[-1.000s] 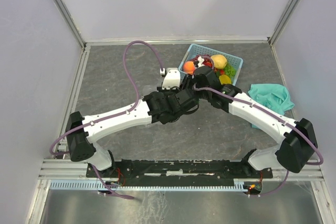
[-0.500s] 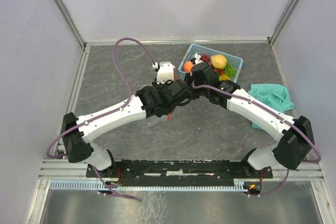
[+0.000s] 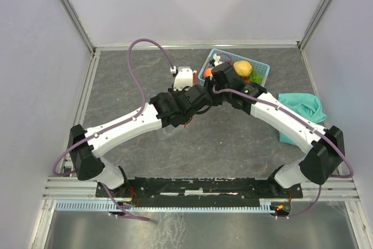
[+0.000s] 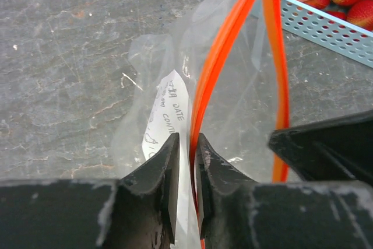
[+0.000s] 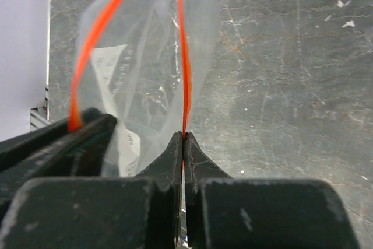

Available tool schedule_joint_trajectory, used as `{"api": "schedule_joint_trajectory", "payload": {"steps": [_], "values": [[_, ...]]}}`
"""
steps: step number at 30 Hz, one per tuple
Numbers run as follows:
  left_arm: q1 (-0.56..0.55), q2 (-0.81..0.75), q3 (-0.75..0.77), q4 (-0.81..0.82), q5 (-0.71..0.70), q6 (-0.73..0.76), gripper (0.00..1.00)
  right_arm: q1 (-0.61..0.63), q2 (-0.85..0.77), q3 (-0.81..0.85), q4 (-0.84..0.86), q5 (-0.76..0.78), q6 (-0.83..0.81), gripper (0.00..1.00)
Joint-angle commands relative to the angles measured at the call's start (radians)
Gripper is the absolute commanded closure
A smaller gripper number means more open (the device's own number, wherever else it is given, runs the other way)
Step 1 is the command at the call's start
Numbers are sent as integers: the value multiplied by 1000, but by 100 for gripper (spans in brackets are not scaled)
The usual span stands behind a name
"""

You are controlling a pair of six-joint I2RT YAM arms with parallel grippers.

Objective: Place the food in the zip-top bag and seal the zipper
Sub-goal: Open the zipper of the food storage bag, then pick up the fake fruit from the bin.

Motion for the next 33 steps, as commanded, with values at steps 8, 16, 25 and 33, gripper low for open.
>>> {"api": "schedule_joint_trajectory", "payload": {"steps": [8,16,25,33], "values": [[94,-41,72,-78,-55,101,97,-120,37,79,-101,-23,-123,98],[168,-63,86,-57,-39,196,97,-130,93,102,-70,-62,-172,96],[192,-49,66,81,-21,426,97,-138,79,151,100,-204,-243,57],[226,-64,13,171,0,507,97,-198,71,161,109,-255,-409,23]]}}
